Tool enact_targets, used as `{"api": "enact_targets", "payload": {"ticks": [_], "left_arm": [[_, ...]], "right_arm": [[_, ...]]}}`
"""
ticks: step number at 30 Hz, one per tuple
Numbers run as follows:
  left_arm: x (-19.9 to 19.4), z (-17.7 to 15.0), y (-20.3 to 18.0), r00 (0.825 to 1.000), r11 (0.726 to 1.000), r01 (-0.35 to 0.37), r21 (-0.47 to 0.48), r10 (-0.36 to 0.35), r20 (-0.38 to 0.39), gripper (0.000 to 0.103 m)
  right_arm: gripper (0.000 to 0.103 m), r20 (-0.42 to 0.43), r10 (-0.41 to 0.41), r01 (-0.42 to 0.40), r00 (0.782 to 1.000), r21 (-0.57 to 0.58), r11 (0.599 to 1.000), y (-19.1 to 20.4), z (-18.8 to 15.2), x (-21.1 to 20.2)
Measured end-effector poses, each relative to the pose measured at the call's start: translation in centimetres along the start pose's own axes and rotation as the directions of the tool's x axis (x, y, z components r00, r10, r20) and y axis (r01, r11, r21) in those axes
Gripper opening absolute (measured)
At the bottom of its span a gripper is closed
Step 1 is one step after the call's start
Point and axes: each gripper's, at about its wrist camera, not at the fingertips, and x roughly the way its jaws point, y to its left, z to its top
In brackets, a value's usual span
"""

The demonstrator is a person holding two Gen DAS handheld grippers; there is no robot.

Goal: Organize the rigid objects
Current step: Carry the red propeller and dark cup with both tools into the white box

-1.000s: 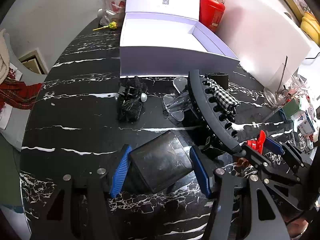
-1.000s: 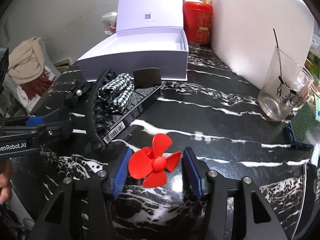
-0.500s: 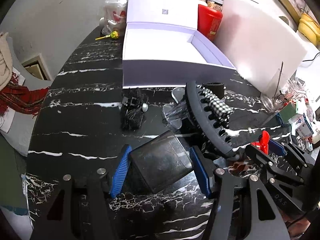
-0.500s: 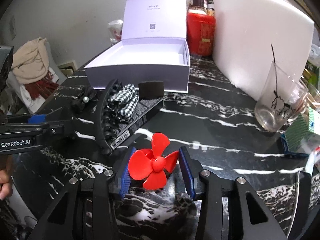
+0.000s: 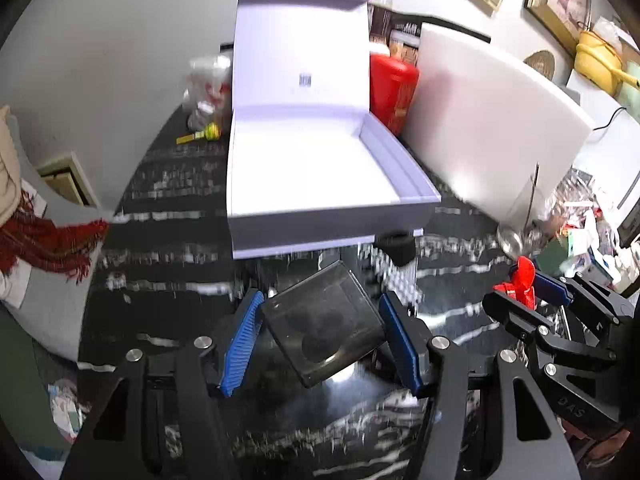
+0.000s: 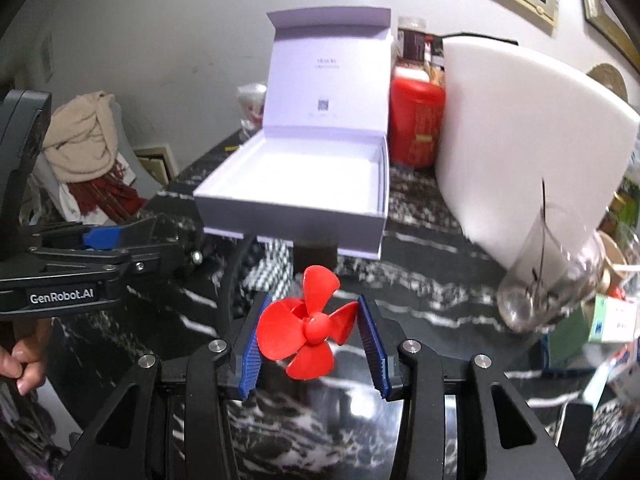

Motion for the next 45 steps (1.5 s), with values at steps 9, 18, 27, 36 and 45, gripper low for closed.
{"api": "enact_targets", "payload": {"ticks": [9, 18, 27, 36, 45], "left_arm": [[0.2, 4.3, 0.6, 0.997, 1.0, -0.008, 0.003, 0.008, 0.07, 0.06], [1.7, 8.9, 1.3, 0.994, 1.0, -0.013, 0.01, 0.012, 0.112, 0.06], [4.6, 12.9, 2.3, 0.991, 0.999, -0.044, 0.012, 0.042, 0.128, 0.06], [8.5, 16.0, 4.6, 0.989, 0.996, -0.086, -0.038, 0.09, 0.117, 0.06], [11.8, 18.1, 5.6, 0.989, 0.995, -0.087, -0.047, 0.092, 0.114, 0.06]], "right_arm": [[0.043, 0.058, 0.016, -0.014, 0.998, -0.041, 0.999, -0.6, 4.3, 1.2], [0.043, 0.108, 0.026, -0.019, 0.994, -0.065, 0.998, -1.4, 8.1, 3.0], [0.043, 0.137, 0.031, -0.019, 0.99, -0.086, 0.996, -2.4, 12.0, 5.9], [0.043, 0.122, 0.02, -0.008, 0.992, -0.095, 0.995, -3.1, 15.0, 10.1], [0.043, 0.093, 0.013, -0.007, 0.996, -0.064, 0.998, -4.2, 17.2, 14.5]]}}
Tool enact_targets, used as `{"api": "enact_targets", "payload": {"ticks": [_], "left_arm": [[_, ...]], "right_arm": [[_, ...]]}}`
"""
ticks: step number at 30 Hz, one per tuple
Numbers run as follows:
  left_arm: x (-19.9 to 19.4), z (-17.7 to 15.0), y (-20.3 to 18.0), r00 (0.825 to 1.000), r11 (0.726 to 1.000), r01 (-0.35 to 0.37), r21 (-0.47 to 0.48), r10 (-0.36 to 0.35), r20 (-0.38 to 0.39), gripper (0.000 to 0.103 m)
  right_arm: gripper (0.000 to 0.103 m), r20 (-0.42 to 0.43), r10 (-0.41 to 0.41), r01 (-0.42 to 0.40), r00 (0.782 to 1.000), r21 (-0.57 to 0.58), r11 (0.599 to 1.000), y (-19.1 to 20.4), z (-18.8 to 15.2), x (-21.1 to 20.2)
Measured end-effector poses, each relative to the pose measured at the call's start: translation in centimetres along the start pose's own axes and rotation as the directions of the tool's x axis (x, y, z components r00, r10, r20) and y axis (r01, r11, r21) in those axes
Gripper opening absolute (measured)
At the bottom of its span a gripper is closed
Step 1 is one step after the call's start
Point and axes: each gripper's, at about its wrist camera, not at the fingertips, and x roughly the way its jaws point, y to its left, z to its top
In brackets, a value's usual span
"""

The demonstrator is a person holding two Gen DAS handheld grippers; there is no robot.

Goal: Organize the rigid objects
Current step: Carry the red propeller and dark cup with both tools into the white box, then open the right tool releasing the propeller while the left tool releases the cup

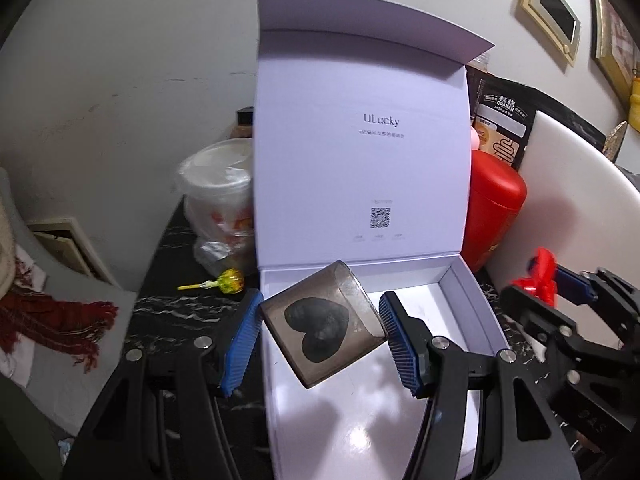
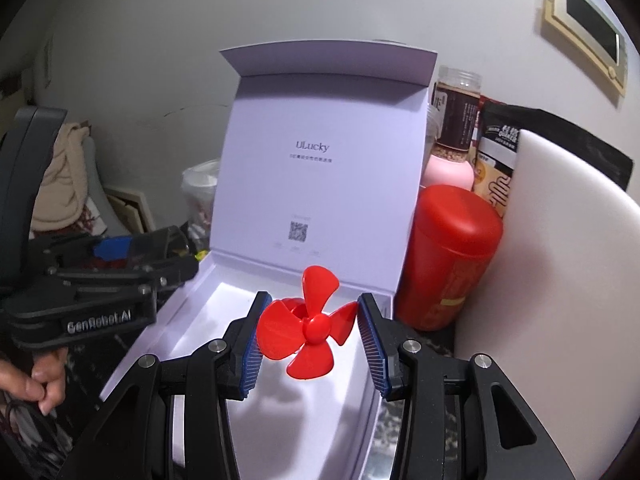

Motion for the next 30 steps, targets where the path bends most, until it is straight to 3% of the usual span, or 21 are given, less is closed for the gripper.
{"api": "enact_targets", "payload": {"ticks": [13, 26, 30], "left_arm": [[5.6, 0.2, -0.2, 0.996, 0.999, -0.019, 0.035, 0.022, -0.091, 0.06], [8.3, 0.0, -1.2, 0.991, 0.998, 0.015, 0.064, -0.007, -0.133, 0.06], [8.5, 0.3, -0.7, 0.989, 0.998, -0.017, 0.054, 0.024, -0.144, 0.06]], "right_arm": [[0.043, -0.1, -0.065, 0.066, 0.993, 0.011, 0.998, -1.3, -0.1, 6.9], [0.044, -0.14, -0.06, 0.065, 0.988, 0.033, 0.997, -2.5, -0.9, 8.9], [0.067, -0.125, -0.105, 0.109, 0.986, 0.022, 0.994, -2.6, -0.8, 8.5]]}}
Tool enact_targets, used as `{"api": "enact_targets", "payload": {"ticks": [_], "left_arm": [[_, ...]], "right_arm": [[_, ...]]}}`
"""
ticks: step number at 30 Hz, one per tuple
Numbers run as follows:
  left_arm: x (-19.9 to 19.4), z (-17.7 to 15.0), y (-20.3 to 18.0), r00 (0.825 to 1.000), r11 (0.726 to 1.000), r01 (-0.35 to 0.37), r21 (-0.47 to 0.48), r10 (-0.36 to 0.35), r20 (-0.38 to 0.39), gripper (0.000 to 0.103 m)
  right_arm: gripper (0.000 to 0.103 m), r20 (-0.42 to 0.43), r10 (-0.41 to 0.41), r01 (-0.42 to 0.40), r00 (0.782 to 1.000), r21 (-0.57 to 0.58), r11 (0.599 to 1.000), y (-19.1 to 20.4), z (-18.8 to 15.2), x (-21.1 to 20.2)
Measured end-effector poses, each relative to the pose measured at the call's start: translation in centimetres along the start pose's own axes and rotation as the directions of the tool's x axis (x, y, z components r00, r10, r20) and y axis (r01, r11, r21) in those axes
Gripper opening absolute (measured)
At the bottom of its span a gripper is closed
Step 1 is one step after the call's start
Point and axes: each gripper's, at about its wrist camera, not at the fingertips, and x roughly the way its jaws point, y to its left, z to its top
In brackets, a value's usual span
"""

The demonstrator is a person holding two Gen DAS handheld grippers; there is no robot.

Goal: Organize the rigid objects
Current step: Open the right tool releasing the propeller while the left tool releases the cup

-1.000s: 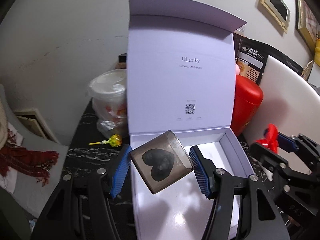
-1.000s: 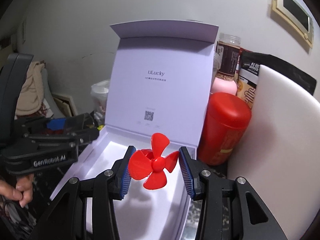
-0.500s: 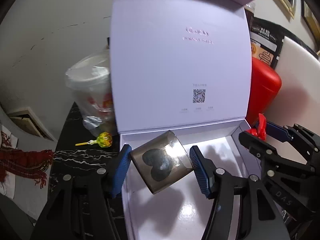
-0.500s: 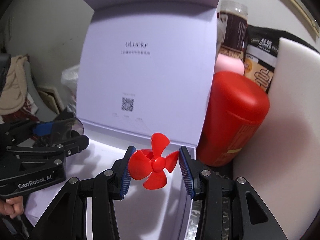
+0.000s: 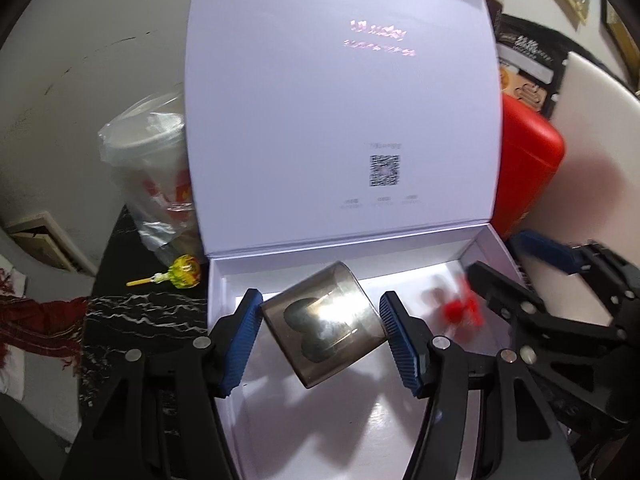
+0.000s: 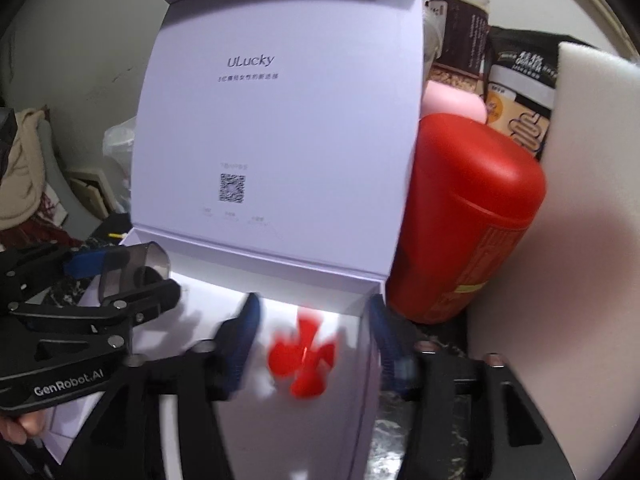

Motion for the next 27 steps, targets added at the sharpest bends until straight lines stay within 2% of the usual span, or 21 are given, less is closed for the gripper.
{"api": "enact_targets", "payload": {"ticks": [2, 4, 7, 12, 20, 27], "left_arm": [[-0.1, 0.1, -0.3, 0.999, 0.999, -0.046, 0.007, 0.046, -0.007, 0.062], [-0.1, 0.3, -0.2, 0.996, 0.996, -0.094, 0.01, 0.094, -0.008, 0.068], [-0.4, 0.5, 0.3, 0.996, 0.996, -0.089, -0.011, 0.089, -0.006, 0.079], [-1.1, 0.9, 0.1, 0.992, 0.992, -0.126, -0.008, 0.126, 0.005, 0.08], [-4.1, 0.4, -0.3, 0.996, 0.996, -0.084, -0.01, 0.084, 0.024, 0.08], [-7.6, 0.5, -0.2, 0.993, 0.997, -0.072, -0.014, 0.073, 0.089, 0.08]], "right_arm": [[0.07, -0.001, -0.015, 0.015, 1.0, 0.006, 1.0, -0.2, 0.0, -0.4], [0.076, 0.003, -0.042, 0.042, 0.999, 0.017, 0.999, -0.5, -0.1, -0.8], [0.076, 0.004, -0.064, 0.064, 0.998, 0.025, 0.998, -0.9, -0.2, -1.4], [0.078, 0.014, -0.096, 0.096, 0.995, 0.026, 0.995, -1.4, -0.2, -2.8], [0.078, 0.054, -0.104, 0.102, 0.993, 0.042, 0.994, -2.1, 0.0, -5.7], [0.078, 0.102, -0.106, 0.102, 0.989, 0.047, 0.994, -1.7, 0.6, -8.5]]}}
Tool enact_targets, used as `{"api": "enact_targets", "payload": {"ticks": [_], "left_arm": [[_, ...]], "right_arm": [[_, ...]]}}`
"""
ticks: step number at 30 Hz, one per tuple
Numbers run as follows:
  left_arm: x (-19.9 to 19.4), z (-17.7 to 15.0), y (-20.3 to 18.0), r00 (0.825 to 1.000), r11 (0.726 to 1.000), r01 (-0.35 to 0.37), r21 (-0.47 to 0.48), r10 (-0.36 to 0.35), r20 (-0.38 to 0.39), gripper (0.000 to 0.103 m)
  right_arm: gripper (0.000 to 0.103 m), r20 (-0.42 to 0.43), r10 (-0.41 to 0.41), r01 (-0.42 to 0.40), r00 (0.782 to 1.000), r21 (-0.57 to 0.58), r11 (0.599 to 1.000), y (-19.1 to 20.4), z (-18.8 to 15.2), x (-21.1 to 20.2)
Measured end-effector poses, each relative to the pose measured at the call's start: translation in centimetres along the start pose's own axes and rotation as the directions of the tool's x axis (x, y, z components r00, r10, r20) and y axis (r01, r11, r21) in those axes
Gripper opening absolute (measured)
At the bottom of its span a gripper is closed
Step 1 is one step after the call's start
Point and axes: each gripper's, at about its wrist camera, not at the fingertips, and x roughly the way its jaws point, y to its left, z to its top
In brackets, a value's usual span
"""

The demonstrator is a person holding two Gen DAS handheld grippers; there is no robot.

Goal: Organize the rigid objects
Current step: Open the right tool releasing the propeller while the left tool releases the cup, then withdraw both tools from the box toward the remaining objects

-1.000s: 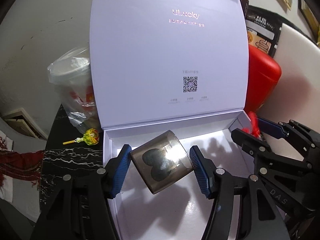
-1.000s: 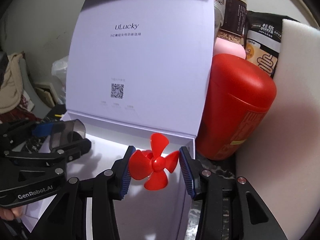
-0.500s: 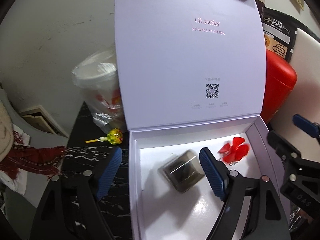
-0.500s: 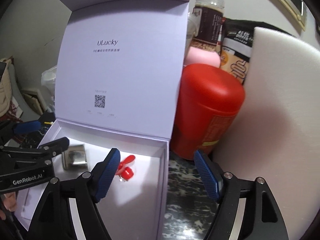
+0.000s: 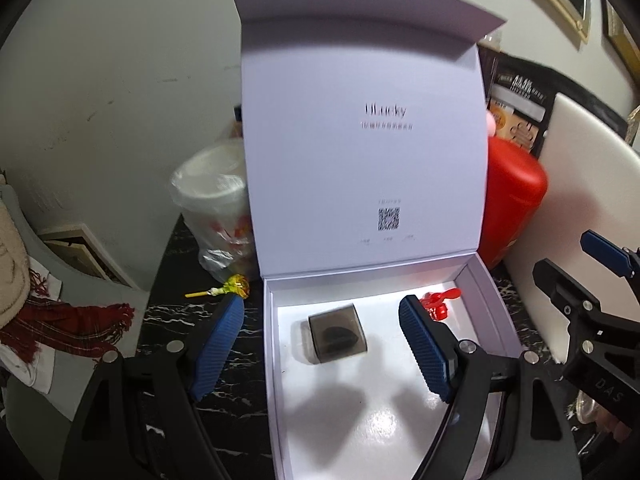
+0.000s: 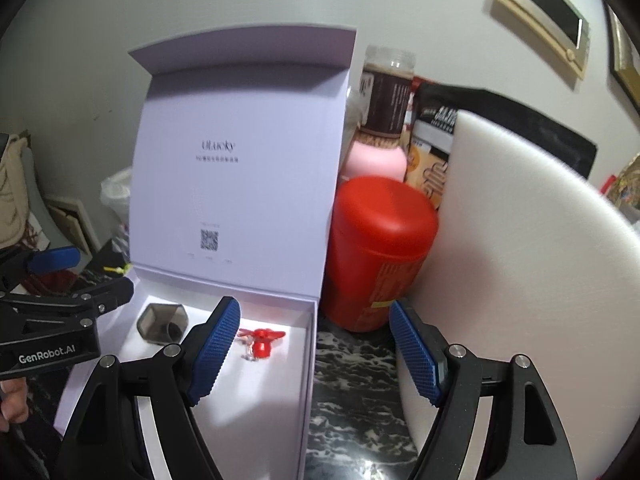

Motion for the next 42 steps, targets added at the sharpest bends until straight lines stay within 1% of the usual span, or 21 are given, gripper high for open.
{"api": "enact_targets", "payload": {"ticks": [12, 19, 25, 32, 42], "left_arm": [[-6.4, -0.1, 0.1, 0.997, 1.0, -0.01, -0.004, 0.01, 0.082, 0.08], [-9.6, -1.2, -0.2, 0.993, 1.0, -0.008, 0.004, 0.007, 0.119, 0.08], [-12.2, -2.8, -0.9, 0.989, 1.0, -0.003, 0.021, 0.0, 0.151, 0.08], [-14.5, -4.7, -1.6, 0.987, 1.0, 0.005, 0.028, -0.009, 0.163, 0.08], [-16.3, -7.9, -2.4, 0.987, 0.999, 0.017, 0.037, -0.022, 0.161, 0.08]], "right_arm": [[0.078, 0.082, -0.002, 0.003, 0.997, -0.002, 1.0, 0.2, 0.6, -6.2], [0.078, 0.115, -0.001, 0.001, 0.993, -0.005, 1.0, 0.6, 0.2, -9.4], [0.078, 0.14, -0.006, 0.007, 0.99, -0.002, 1.0, 0.7, -1.0, -12.3], [0.078, 0.151, -0.015, 0.014, 0.988, 0.008, 1.0, 0.6, -2.6, -14.8], [0.078, 0.123, -0.022, 0.019, 0.992, 0.023, 1.0, 0.7, -6.3, -17.1]]}}
